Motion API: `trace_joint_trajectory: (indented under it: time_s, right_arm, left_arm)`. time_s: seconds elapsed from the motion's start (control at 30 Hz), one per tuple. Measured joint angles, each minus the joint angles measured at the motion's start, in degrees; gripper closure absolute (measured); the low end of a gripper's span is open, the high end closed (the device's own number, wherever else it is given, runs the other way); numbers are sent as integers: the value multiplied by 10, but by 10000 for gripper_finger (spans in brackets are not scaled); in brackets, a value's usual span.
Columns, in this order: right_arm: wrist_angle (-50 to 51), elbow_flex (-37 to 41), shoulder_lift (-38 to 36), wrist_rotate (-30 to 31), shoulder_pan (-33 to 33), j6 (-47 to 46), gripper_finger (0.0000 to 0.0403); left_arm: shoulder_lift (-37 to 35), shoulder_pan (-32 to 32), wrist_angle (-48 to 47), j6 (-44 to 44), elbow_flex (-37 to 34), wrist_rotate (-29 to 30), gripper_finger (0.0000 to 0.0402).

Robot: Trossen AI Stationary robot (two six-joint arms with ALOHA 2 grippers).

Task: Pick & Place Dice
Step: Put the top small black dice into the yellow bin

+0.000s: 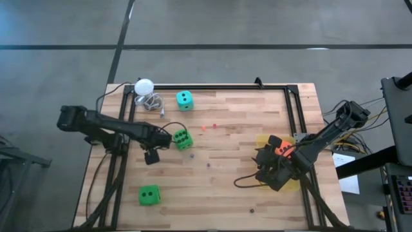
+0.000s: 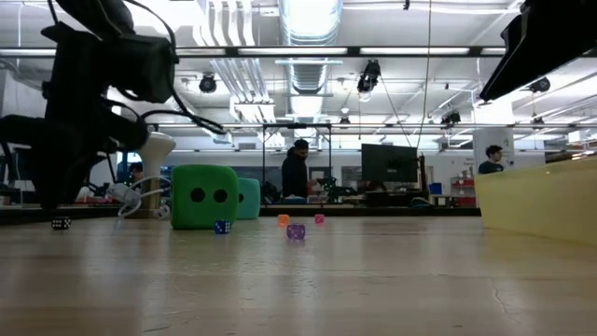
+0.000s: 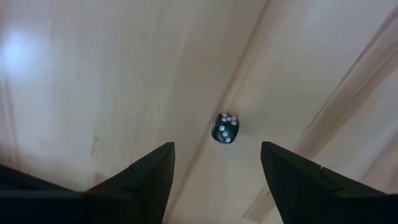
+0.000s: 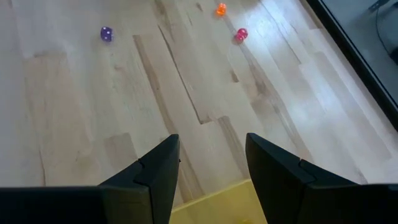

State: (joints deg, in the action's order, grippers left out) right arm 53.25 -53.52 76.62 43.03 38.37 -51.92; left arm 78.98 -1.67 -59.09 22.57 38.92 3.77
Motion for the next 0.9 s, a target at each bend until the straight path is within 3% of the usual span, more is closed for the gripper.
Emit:
trace_joint_trajectory:
  time_s: [0.9]
  right_arm:
    - [-5,0,0,-2,0,-2,225]
  left_arm:
    - [1,0,77,31,-54,10,162]
